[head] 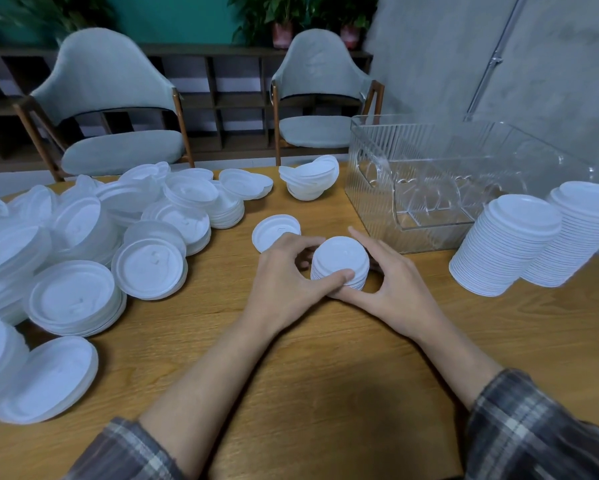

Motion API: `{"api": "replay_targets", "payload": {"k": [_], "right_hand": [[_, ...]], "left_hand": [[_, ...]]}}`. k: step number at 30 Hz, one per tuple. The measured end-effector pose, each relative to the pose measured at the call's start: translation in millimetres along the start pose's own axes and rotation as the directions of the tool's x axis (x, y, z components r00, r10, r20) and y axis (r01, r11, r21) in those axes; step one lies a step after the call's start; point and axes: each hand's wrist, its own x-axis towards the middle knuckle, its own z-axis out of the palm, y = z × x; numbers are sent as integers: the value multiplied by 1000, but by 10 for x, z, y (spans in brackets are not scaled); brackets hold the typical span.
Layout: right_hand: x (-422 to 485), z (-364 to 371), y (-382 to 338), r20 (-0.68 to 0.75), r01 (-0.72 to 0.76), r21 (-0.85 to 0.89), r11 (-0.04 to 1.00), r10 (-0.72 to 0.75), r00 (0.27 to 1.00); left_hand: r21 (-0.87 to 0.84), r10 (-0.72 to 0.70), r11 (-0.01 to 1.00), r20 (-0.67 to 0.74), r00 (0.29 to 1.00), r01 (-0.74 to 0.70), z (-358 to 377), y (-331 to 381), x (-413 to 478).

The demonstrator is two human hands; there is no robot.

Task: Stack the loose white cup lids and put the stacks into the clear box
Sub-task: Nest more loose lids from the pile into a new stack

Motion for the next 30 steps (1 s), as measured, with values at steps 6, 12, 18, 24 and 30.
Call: {"api": "replay_targets", "payload": {"k": [6,12,18,24,30], "right_hand": [[10,16,15,-4,-8,-25,1000,8,1000],[-5,13,1,35,-19,-20,1000,20,999],[0,0,-18,14,-35,-51,998,36,999],[-2,-19,-24,22,-70,-56,996,72,997],[-4,-21,-24,27,-78,-63,995,80,996]], "left_hand": [[44,14,999,-14,1000,-13,37,-15,6],[93,21,995,48,999,-25,6,-61,19],[210,134,972,-121,984,-107,-161,-187,82],[411,54,911,-55,997,-27,-304,-376,145],[425,78,905,-144,987,-9,-303,-315,151]]}}
